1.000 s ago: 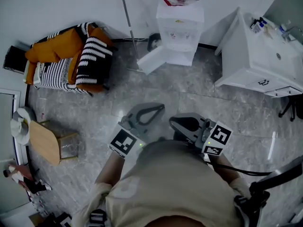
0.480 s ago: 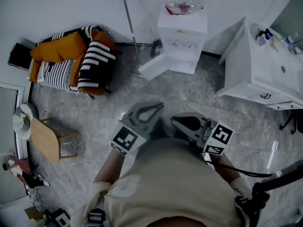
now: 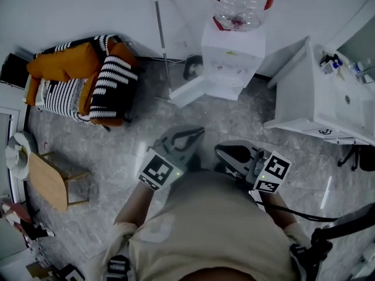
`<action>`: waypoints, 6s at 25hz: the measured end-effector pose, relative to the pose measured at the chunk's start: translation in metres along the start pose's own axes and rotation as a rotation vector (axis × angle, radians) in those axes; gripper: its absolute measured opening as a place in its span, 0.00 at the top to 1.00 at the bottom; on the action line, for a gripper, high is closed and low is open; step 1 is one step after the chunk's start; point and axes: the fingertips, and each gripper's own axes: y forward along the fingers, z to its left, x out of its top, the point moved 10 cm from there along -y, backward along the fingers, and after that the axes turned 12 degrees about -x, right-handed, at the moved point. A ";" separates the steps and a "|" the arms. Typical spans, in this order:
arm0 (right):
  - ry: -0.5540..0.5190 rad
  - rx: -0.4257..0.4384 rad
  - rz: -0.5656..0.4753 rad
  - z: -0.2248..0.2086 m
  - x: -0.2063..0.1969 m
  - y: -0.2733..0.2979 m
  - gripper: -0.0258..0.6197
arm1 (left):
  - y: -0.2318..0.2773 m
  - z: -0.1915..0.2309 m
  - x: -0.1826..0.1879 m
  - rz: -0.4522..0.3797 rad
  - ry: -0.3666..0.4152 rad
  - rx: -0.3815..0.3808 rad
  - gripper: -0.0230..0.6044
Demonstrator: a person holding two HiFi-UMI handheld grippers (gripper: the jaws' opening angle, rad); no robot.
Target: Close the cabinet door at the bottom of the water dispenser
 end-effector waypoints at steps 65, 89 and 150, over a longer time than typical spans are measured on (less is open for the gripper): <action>0.259 -0.018 0.169 -0.164 -0.003 0.159 0.94 | 0.046 0.272 -0.180 0.337 -0.237 0.005 0.84; 0.378 0.009 0.349 -0.225 -0.144 0.201 0.94 | 0.073 0.322 -0.454 0.600 -0.473 0.158 0.61; 0.438 -0.120 0.343 -0.280 -0.207 0.134 0.94 | 0.206 0.297 -0.587 0.867 -0.612 -0.038 0.47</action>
